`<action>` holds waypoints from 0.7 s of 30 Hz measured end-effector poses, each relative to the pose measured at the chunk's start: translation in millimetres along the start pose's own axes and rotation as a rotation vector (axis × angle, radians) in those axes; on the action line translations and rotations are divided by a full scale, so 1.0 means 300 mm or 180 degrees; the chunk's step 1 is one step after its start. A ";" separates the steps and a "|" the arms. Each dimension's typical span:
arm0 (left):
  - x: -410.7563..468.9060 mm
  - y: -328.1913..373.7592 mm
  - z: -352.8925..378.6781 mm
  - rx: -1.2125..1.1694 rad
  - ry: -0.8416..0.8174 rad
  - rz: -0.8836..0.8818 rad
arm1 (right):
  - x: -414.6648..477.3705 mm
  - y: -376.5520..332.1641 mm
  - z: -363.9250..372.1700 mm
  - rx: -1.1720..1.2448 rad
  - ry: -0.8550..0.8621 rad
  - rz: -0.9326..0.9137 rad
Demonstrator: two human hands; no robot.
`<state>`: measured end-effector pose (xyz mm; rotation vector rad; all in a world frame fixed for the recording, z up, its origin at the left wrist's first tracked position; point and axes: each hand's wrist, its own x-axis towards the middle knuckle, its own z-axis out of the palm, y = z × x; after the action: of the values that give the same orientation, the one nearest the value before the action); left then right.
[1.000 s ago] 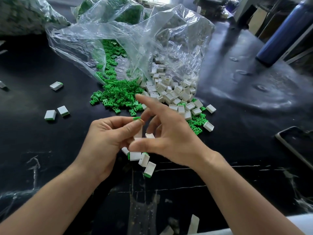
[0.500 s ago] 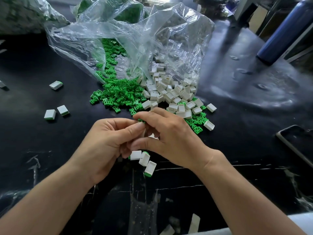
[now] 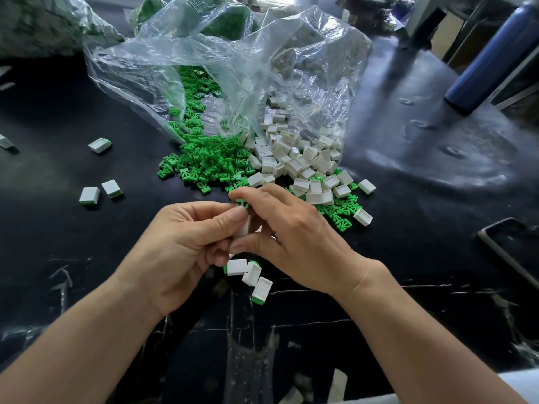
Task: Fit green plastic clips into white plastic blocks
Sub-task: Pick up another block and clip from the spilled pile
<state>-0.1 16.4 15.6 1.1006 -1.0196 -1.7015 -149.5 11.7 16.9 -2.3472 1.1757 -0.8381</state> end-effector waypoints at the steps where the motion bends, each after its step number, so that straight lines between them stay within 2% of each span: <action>1: 0.000 -0.001 0.000 -0.0007 -0.0014 0.0007 | 0.000 -0.002 0.003 -0.0028 0.0004 -0.0029; 14: -0.005 0.001 -0.005 -0.0068 -0.0055 0.0091 | 0.000 0.002 0.031 -0.0296 0.0237 -0.0382; 17: 0.003 -0.015 0.000 -0.0056 0.0090 0.0374 | 0.003 0.010 0.024 0.0123 0.0154 -0.0044; 21: 0.005 -0.026 0.020 0.0249 0.0267 0.1262 | 0.007 0.002 0.007 0.1309 0.0121 0.0977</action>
<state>-7.8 18.3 9.6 0.9357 -1.1706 -1.2983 -147.4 9.9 15.6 -1.7776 1.2049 -0.9147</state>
